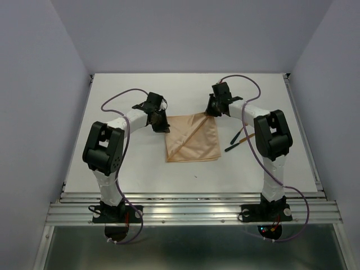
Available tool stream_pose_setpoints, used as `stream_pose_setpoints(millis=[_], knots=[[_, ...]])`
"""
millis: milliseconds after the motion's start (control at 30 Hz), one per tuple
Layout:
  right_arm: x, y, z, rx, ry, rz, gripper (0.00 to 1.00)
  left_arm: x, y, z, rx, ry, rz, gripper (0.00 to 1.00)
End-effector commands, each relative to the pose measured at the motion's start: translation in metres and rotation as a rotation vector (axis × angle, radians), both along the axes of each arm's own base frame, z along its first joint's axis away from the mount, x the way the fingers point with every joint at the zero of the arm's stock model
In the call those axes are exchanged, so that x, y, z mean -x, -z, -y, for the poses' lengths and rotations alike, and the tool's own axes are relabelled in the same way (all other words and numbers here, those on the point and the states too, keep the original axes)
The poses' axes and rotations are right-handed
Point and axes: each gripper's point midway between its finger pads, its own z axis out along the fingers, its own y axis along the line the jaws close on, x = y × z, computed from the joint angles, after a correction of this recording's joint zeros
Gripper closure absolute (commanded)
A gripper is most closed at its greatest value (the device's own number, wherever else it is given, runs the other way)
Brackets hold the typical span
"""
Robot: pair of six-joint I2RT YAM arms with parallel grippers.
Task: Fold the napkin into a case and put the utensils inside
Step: Smooth out the upper triangle-folded napkin at the center of the board.
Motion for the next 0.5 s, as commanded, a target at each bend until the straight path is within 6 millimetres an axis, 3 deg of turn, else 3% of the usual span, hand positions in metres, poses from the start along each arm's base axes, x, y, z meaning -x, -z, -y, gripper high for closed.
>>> stream_pose_setpoints(millis=[0,267,467], knots=[[-0.015,-0.044,-0.001,-0.04,0.015,0.092,0.8,-0.023,-0.008,-0.01,-0.039,-0.039,0.037,0.88],[-0.007,-0.056,0.001,-0.048,0.007,0.105,0.8,-0.039,-0.025,-0.031,-0.047,-0.103,0.096,0.85],[0.0,-0.069,0.004,-0.049,0.0,0.126,0.71,-0.057,-0.022,-0.033,-0.013,-0.103,0.107,0.69]])
